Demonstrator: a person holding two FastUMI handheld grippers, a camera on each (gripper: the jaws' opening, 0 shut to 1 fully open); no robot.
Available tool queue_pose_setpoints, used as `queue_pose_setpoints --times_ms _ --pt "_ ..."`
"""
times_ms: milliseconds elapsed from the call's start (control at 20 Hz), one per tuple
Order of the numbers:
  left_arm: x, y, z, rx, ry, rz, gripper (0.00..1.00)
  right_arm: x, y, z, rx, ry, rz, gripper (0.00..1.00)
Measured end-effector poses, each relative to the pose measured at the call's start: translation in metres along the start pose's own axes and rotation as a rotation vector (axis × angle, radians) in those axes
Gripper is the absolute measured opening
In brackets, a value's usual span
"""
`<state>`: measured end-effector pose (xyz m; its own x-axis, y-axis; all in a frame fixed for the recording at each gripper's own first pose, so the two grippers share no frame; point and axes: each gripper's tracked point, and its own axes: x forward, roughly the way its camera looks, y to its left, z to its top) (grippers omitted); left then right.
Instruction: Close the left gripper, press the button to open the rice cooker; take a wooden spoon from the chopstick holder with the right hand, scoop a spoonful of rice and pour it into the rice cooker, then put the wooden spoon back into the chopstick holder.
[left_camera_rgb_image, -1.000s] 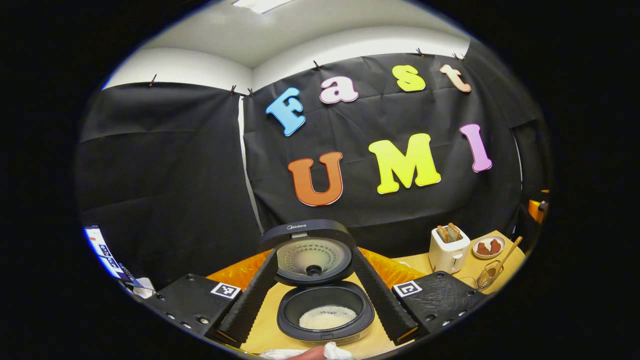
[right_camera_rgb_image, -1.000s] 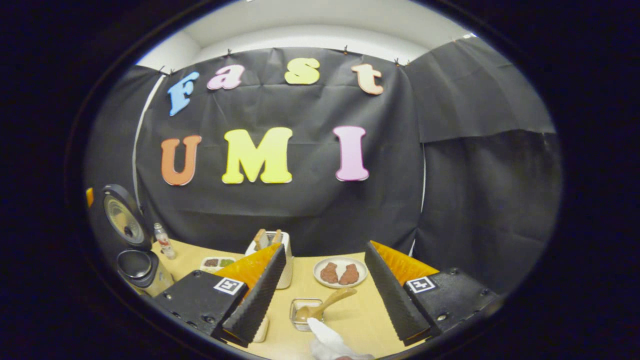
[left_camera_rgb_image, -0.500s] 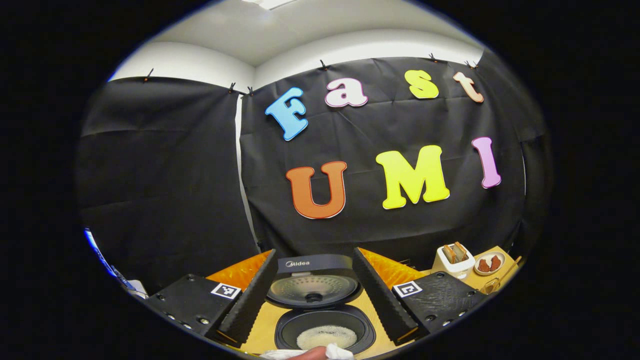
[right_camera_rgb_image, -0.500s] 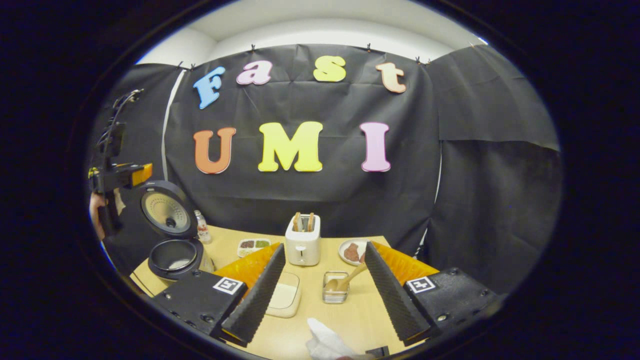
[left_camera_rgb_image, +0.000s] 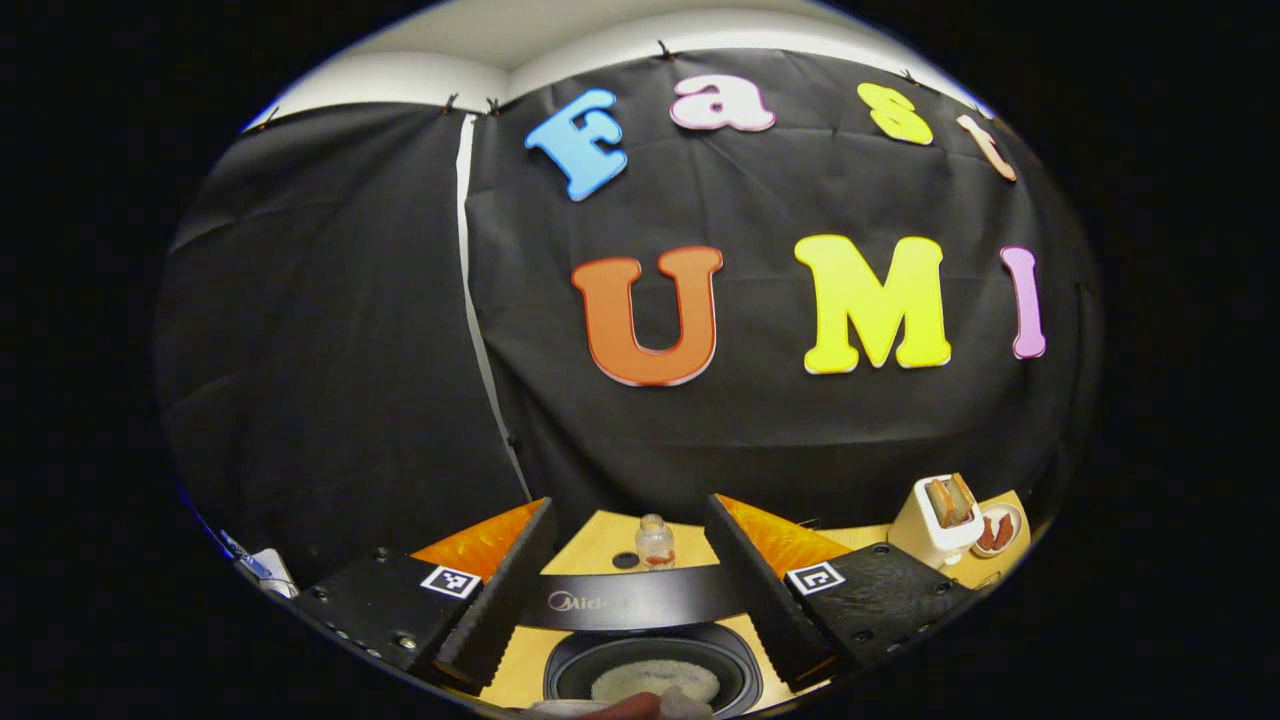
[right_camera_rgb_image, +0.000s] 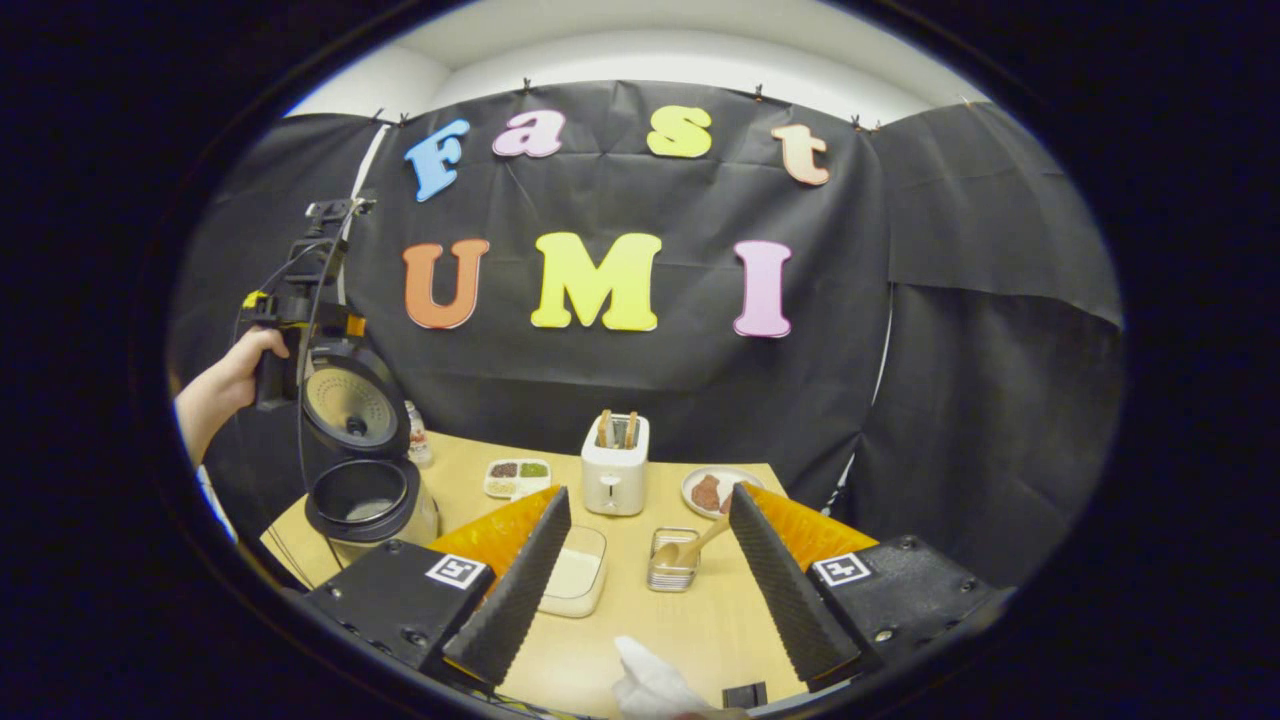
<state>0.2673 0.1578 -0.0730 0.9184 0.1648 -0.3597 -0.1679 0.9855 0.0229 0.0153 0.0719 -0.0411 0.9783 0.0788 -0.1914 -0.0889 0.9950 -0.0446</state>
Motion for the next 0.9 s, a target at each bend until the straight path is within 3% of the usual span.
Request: queue_pose_setpoints --times_ms 250,450,900 --pt "-0.003 -0.004 -0.02 -0.04 0.102 -0.026 0.98 -0.001 0.007 -0.001 -0.007 0.018 0.025 0.97" --pt "-0.021 -0.008 -0.04 -0.05 0.109 -0.034 0.99 -0.003 0.004 0.0 -0.016 0.024 0.022 1.0" --pt "-0.075 -0.016 -0.167 -0.065 0.243 -0.069 0.98 -0.004 0.004 -0.013 -0.04 0.056 0.037 1.0"
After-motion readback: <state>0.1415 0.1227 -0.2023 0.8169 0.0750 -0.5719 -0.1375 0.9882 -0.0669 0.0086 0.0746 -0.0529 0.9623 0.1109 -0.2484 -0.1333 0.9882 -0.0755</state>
